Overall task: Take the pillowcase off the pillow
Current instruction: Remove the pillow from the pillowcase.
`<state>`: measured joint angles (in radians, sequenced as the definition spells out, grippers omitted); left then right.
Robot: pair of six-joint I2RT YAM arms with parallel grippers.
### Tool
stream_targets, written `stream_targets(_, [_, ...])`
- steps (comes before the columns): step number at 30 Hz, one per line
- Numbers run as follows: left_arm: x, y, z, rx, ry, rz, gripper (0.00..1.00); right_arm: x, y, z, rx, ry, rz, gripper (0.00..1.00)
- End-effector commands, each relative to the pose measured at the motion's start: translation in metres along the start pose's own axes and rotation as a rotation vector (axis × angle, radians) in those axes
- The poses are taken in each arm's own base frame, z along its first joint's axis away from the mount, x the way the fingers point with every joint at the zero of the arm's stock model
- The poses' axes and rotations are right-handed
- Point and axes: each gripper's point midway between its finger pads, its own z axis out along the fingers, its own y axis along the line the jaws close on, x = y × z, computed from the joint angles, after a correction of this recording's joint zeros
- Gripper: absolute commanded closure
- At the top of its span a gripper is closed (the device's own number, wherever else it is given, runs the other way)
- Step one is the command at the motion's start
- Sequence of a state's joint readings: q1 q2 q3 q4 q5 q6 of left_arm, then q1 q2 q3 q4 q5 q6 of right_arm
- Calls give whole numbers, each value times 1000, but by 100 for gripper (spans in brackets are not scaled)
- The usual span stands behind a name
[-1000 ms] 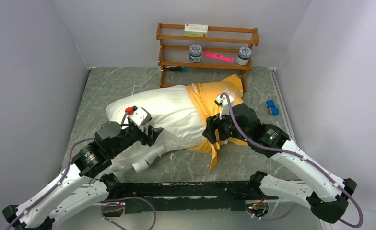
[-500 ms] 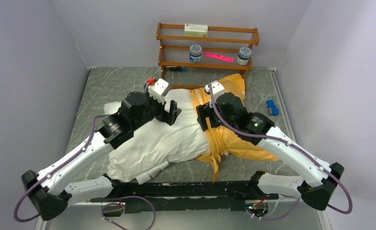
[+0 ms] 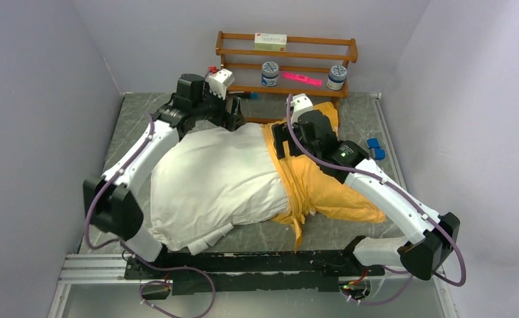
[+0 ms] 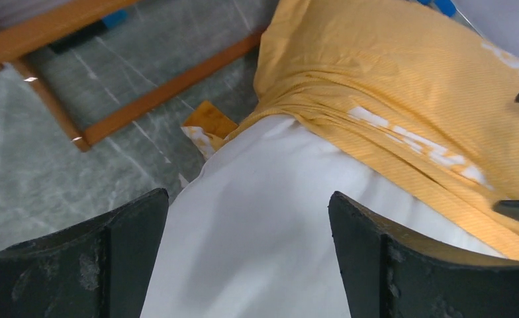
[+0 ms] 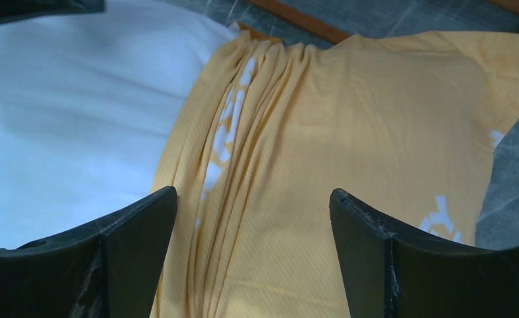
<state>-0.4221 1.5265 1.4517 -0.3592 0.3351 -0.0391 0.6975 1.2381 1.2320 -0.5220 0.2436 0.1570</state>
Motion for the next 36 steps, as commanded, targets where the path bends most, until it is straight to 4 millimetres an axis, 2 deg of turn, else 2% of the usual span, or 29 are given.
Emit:
stream_targets(1, [8,-25,17,298,78,2,6,-42,2,0,-39,-115,33,12])
stream_targets(6, [47,-38,34,451,181,-55,7,-46,-7,15,-26,-117,44,12])
stream_targets(10, [68,-50,32,513,215,-96,9,-49,-11,25,-17,-118,50,12])
stream_targets(16, [78,-85,10,600,224,-58,12,-53,-10,41,-23,-106,48,12])
stream_targets(24, [81,-122,-19,669,207,26,23,-53,1,50,-75,-68,41,12])
stream_targets(27, [85,-130,-24,674,220,55,33,-47,0,54,-68,-41,39,12])
stream_targets(32, [89,-137,-30,670,227,77,70,-32,-11,61,-10,6,30,12])
stream_targets(35, [82,-140,-39,660,206,104,92,-19,-24,66,46,39,18,12])
stream_targets(36, [80,-140,-42,656,195,113,95,-15,-28,67,60,52,14,12])
